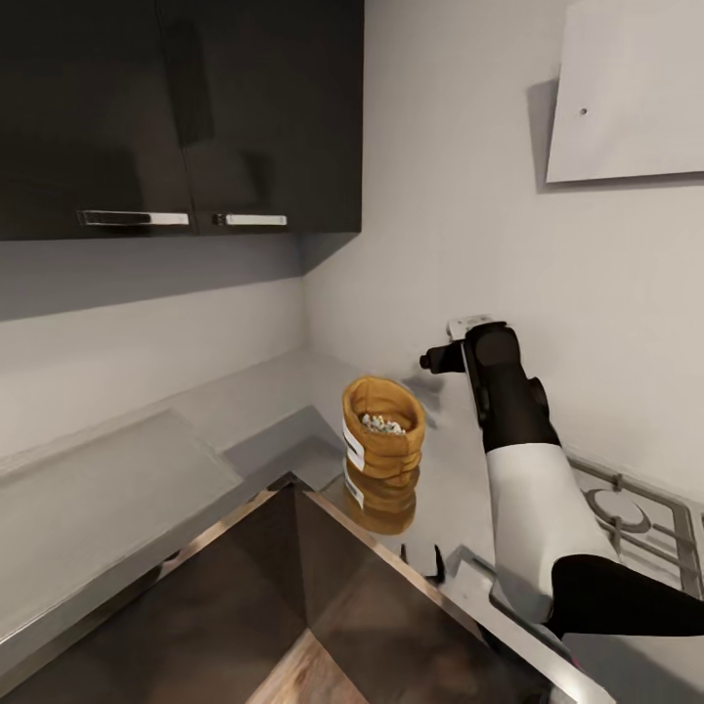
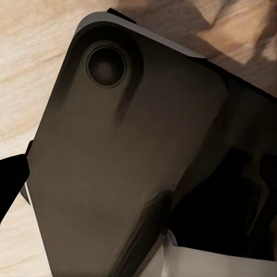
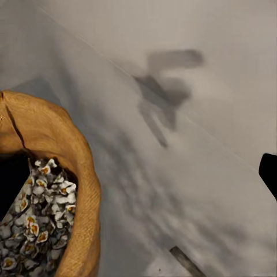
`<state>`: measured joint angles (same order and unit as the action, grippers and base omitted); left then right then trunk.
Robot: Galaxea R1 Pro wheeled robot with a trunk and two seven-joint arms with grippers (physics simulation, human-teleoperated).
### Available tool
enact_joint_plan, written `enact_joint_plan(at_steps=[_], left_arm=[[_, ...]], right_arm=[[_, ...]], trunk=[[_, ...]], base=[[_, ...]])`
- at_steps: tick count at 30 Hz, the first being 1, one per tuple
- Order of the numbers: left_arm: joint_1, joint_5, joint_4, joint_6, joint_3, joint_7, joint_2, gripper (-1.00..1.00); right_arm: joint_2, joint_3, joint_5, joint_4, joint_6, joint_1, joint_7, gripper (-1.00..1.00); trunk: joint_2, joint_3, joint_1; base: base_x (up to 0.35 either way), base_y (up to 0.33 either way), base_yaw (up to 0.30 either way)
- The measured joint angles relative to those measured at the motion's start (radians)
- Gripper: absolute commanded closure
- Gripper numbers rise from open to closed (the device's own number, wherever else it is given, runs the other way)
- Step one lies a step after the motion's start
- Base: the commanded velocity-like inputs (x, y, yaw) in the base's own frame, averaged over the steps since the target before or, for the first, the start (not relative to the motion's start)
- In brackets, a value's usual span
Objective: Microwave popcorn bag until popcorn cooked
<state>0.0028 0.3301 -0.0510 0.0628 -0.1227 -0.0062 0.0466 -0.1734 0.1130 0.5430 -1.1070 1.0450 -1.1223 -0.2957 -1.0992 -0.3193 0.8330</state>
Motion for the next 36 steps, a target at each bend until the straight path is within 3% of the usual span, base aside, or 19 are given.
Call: enact_joint_plan(at_steps=[12,17,23,30,32,36], left_arm=[[0.0,0.0,-0.001,0.002,0.0,-0.001,-0.001,-1.0],[0.0,0.0,-0.001,0.002,0.0,0.0,0.0,-1.0],[0.0,0.0,-0.001,0.002,0.0,0.0,0.001,-1.0],[0.0,0.0,-0.001,0.002,0.0,0.0,0.001,-1.0],[0.0,0.0,-0.001,0.002,0.0,-0.001,0.001,-1.0],[0.0,0.0,-0.001,0.002,0.0,-0.001,0.001,-1.0]], right_arm=[[0.0,-0.001,0.0,0.059,0.0,-0.001,-0.076,-1.0],[0.0,-0.001,-0.001,0.06,0.0,0.0,-0.165,-1.0],[0.0,-0.002,0.0,0.062,0.0,0.009,-0.215,-1.0],[0.028,-0.001,0.007,0.102,0.0,0.029,-0.253,-1.0],[0.061,-0.001,0.008,0.116,-0.001,0.029,-0.254,-1.0],[0.086,-0.001,0.003,0.184,0.0,0.029,-0.257,-1.0]], trunk=[[0.0,0.0,0.0],[0.0,0.0,0.0],[0.0,0.0,0.0],[0.0,0.0,0.0],[0.0,0.0,0.0],[0.0,0.0,0.0]], base=[[0.007,0.0,0.0],[0.0,0.0,0.0],[0.0,0.0,0.0],[0.0,0.0,0.0],[0.0,0.0,0.0],[0.0,0.0,0.0]])
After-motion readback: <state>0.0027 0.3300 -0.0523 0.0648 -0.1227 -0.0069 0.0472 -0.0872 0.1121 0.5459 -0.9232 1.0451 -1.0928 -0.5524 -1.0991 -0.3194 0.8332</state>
